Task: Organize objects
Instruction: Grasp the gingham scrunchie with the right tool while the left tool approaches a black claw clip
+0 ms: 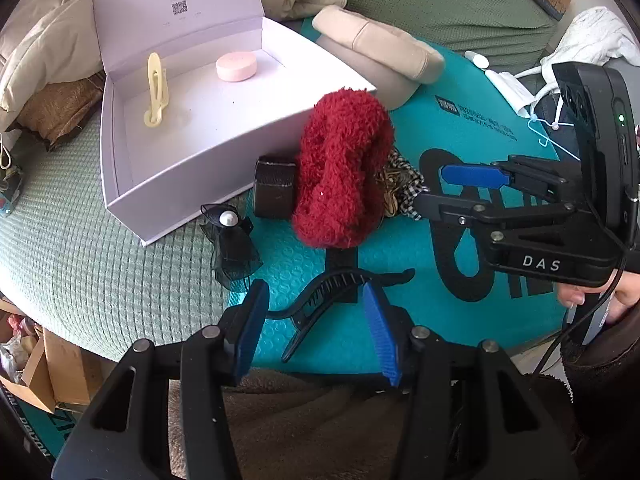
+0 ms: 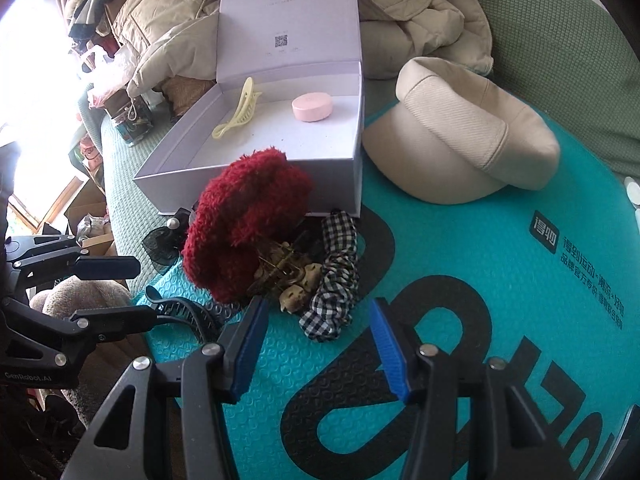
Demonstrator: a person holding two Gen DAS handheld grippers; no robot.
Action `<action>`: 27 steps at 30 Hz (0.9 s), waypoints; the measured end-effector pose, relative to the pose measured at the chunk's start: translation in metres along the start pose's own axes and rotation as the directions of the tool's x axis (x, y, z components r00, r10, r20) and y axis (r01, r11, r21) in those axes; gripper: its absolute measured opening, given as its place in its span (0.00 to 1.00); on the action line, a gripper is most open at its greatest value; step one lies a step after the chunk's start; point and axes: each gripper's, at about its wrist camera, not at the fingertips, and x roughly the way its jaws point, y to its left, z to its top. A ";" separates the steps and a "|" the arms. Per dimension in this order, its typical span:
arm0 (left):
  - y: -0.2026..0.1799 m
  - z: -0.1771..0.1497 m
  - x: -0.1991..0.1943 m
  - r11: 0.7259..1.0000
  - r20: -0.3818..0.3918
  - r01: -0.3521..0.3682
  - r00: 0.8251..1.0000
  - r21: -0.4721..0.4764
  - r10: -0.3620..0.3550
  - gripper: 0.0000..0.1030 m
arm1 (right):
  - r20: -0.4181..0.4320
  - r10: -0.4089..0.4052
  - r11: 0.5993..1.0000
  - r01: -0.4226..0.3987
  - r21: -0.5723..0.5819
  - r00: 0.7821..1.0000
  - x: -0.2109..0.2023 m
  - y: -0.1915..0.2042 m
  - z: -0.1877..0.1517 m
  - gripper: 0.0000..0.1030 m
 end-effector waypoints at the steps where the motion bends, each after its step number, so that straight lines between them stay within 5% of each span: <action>1: 0.000 -0.001 0.004 1.000 -0.012 0.002 1.000 -0.001 -0.002 0.46 | -0.004 0.000 1.000 0.000 0.002 1.000 0.002 -0.001 0.000 0.50; 9: 0.003 -0.004 0.024 0.999 -0.062 0.027 0.998 -0.018 -0.028 0.46 | -0.037 0.007 1.000 -0.007 0.002 0.999 0.018 -0.004 -0.002 0.21; 16: -0.001 -0.013 0.037 0.999 -0.047 0.046 0.998 -0.018 -0.047 0.45 | -0.028 -0.005 1.000 0.006 0.013 1.000 0.013 -0.007 -0.007 0.16; 22: -0.014 -0.016 0.041 0.998 -0.035 0.057 0.998 -0.015 -0.058 0.29 | -0.032 -0.021 0.999 0.022 0.033 0.999 0.004 -0.012 -0.018 0.15; 27: -0.032 -0.019 0.042 0.996 -0.029 0.086 0.996 -0.018 -0.086 0.27 | -0.044 -0.045 0.998 0.047 0.052 0.998 -0.005 -0.017 -0.033 0.15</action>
